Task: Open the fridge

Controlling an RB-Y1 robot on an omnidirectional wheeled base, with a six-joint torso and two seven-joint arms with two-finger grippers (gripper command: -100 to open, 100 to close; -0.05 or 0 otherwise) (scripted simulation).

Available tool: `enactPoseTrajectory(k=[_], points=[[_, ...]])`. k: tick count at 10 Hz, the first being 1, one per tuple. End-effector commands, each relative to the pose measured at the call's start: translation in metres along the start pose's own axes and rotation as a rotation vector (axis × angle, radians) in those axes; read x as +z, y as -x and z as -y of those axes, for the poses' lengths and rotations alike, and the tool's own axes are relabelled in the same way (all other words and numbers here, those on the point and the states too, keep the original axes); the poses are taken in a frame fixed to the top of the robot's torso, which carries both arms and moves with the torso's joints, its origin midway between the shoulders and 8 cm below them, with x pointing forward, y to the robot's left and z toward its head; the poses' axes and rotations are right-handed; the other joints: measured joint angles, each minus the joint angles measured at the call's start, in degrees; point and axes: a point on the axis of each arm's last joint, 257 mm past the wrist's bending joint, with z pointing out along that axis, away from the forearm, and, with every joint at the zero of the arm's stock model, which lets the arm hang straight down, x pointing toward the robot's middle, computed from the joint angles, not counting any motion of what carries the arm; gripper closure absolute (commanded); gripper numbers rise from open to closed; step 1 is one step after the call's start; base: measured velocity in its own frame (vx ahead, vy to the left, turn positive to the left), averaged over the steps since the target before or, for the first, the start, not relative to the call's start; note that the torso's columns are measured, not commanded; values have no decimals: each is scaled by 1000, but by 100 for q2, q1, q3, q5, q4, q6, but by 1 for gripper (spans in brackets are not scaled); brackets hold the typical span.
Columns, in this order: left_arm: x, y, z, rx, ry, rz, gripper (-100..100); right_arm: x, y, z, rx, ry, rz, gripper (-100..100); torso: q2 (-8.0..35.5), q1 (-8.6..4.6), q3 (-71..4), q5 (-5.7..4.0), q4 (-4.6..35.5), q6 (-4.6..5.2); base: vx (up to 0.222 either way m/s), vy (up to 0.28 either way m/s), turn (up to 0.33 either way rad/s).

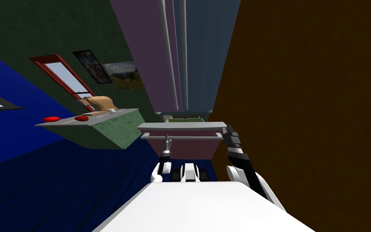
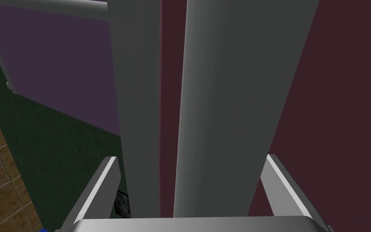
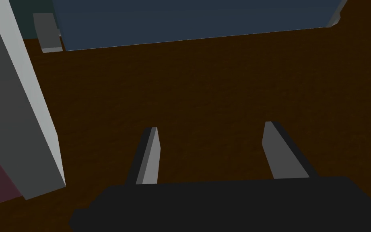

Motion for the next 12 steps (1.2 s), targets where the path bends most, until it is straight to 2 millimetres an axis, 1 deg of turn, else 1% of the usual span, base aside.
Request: enactPoseTrajectory(k=[1, 2, 3, 5, 6, 7, 12], points=[[27, -1, 1, -2, 3, -6, -100, 0, 0, 0, 0, 0, 0, 0, 14, 0, 9, 1, 2, 0, -73, 0, 25], [37, -3, 2, -3, 3, -8, -100, 0, 0, 0, 0, 0, 0, 0, 14, 1, 9, 1, 2, -1, -80, 10, 20], [37, -3, 2, -3, 3, -8, -100, 0, 0, 0, 0, 0, 0, 0, 15, 3, 8, -1, 7, -5, -58, 1, 7], [57, -6, 5, -4, 4, -13, -100, 0, 0, 0, 0, 0, 0, 0, 25, -15, 12, -14, 30, -1, -57, -5, 28], [45, -5, -3, -2, 23, -8, -100, 0, 0, 0, 0, 0, 0, 0, 41, -22, 22, -18, 40, 2, -25, 0, 5], [45, -4, -5, -1, 30, -6, 0, 0, 0, 0, 0, 0, 0, 0, 35, -20, 21, -13, 29, 1, 0, 0, 0], [40, -2, -11, 1, 48, -2, 0, 0, 0, 0, 0, 0, 0, 0, 3, -2, 2, -1, 3, 0, 0, 0, 0]])
